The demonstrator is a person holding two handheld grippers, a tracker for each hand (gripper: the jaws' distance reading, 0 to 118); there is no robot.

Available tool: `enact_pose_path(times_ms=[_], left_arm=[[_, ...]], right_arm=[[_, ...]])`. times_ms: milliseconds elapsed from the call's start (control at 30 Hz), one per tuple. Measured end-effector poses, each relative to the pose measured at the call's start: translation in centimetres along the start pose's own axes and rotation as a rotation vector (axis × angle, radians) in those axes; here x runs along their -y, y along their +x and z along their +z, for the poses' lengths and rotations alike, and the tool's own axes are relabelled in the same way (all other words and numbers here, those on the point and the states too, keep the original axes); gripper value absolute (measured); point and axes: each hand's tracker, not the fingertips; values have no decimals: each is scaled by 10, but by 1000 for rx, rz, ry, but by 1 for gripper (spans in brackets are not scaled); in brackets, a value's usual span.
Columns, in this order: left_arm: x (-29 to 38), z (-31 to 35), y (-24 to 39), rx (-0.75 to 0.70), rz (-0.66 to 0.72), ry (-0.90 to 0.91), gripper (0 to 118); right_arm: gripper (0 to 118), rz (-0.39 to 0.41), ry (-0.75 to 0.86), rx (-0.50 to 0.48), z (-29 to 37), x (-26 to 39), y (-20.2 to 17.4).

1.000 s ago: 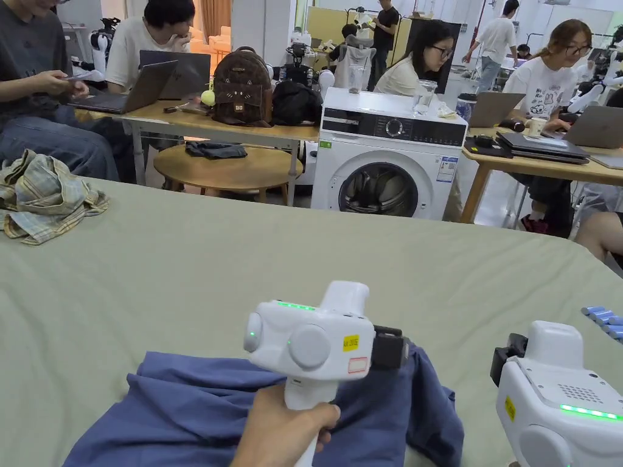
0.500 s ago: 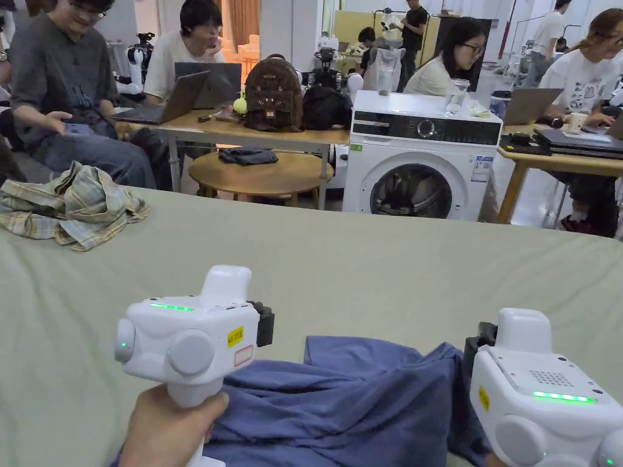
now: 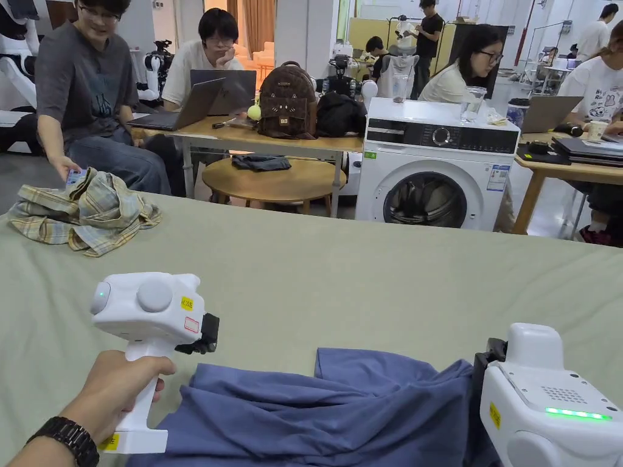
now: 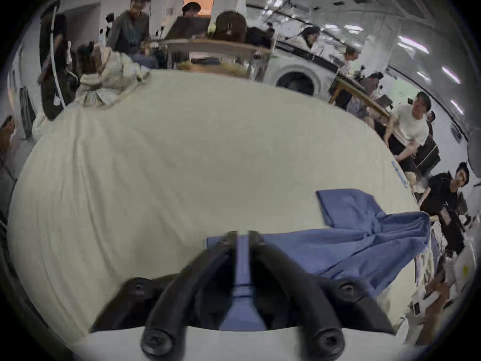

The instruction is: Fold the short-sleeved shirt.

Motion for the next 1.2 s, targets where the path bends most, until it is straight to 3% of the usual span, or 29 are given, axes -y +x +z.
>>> enact_pose_path(times_ms=[33, 67, 100, 167, 267, 333, 400, 433, 467, 733, 833, 933, 967, 1200], left_arm=[[-1, -8, -1, -1, 8, -24, 17], [1, -16, 0, -14, 13, -55, 46], [2, -26, 0, -33, 16, -79, 64], [6, -43, 1, -84, 13, -126, 70], [20, -68, 6, -137, -35, -224, 70], [33, -64, 17, -173, -108, -151, 62], [37, -60, 33, -160, -171, -108, 31], [39, -59, 38, -153, -212, -98, 9], [39, -57, 40, -139, -233, -93, 0], [36, -10, 28, -94, -180, 51, 0], [35, 10, 27, -93, -190, 101, 0], [35, 23, 22, -87, -178, 137, 0], [35, 27, 20, -86, -170, 137, 0], [48, 40, 15, -86, -151, 146, 0]], right_arm=[[0, 2, -2, 1, -1, 1, 3], [0, 4, -5, 6, -1, 1, 5], [0, 5, -7, 9, -1, 2, 7], [0, 10, -12, 17, -1, 3, 12], [0, 18, -23, 32, -1, 6, 20], [0, 19, -37, 41, -4, 7, 27], [0, 17, -54, 50, -6, 8, 35], [0, 12, -64, 52, -10, 7, 39], [0, 2, -82, 54, -13, 6, 44], [0, -73, -342, 22, -73, -4, 95], [31, -60, -464, 8, -102, 4, 98], [48, -69, -577, -57, -129, 17, 94], [65, -76, -604, -67, -137, 23, 91], [64, 35, -733, -73, -166, 50, 64]])
